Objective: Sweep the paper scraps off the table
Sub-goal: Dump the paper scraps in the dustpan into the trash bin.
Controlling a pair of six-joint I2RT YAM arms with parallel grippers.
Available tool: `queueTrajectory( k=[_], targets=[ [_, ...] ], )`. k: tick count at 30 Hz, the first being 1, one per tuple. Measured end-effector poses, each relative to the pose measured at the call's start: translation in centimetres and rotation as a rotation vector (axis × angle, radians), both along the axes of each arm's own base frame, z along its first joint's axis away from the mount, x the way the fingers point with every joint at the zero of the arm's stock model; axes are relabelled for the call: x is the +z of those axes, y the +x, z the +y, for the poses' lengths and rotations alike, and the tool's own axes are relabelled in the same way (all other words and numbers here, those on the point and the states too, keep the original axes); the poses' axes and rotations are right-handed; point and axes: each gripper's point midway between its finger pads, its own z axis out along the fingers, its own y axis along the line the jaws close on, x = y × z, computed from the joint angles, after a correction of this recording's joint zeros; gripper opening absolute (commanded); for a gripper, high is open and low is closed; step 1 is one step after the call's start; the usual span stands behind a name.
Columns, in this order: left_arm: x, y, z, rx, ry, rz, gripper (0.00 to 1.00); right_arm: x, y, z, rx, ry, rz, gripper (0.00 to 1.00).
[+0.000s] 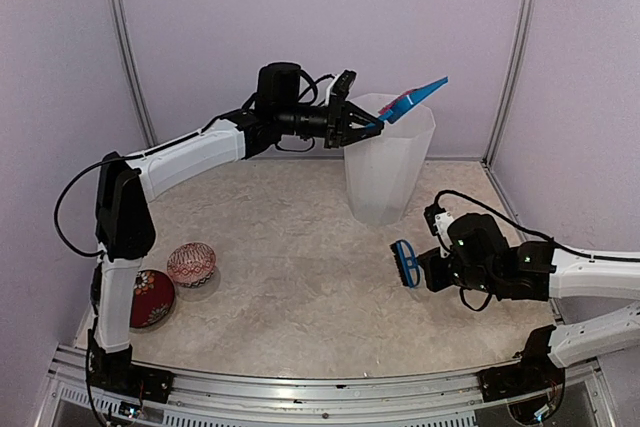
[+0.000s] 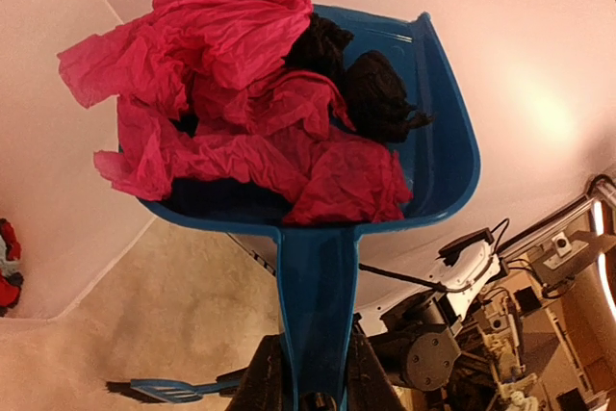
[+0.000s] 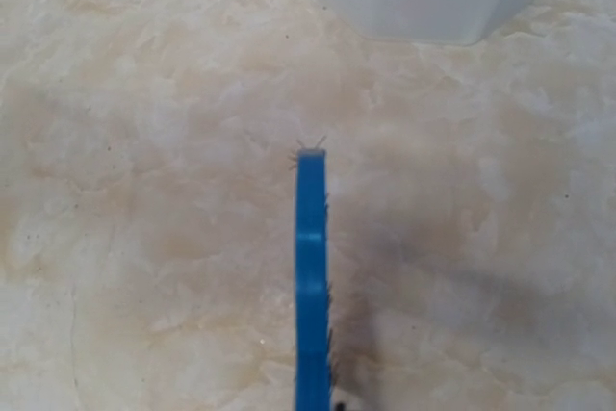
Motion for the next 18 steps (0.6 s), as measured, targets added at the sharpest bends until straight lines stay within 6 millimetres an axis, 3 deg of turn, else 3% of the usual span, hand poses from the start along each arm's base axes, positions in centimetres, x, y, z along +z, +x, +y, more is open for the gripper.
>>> queueTrajectory(
  k=[9, 18],
  targets=[
    [-1.3, 1.0, 0.6, -0.006, -0.155, 0.291, 0.00, -0.3, -0.2, -0.2, -0.009, 0.014, 0.005, 0.00],
    [3.0, 1.3, 1.4, -0.047, -0.355, 0.401, 0.00, -0.2, -0.2, -0.3, -0.010, 0.021, 0.003, 0.00]
  ],
)
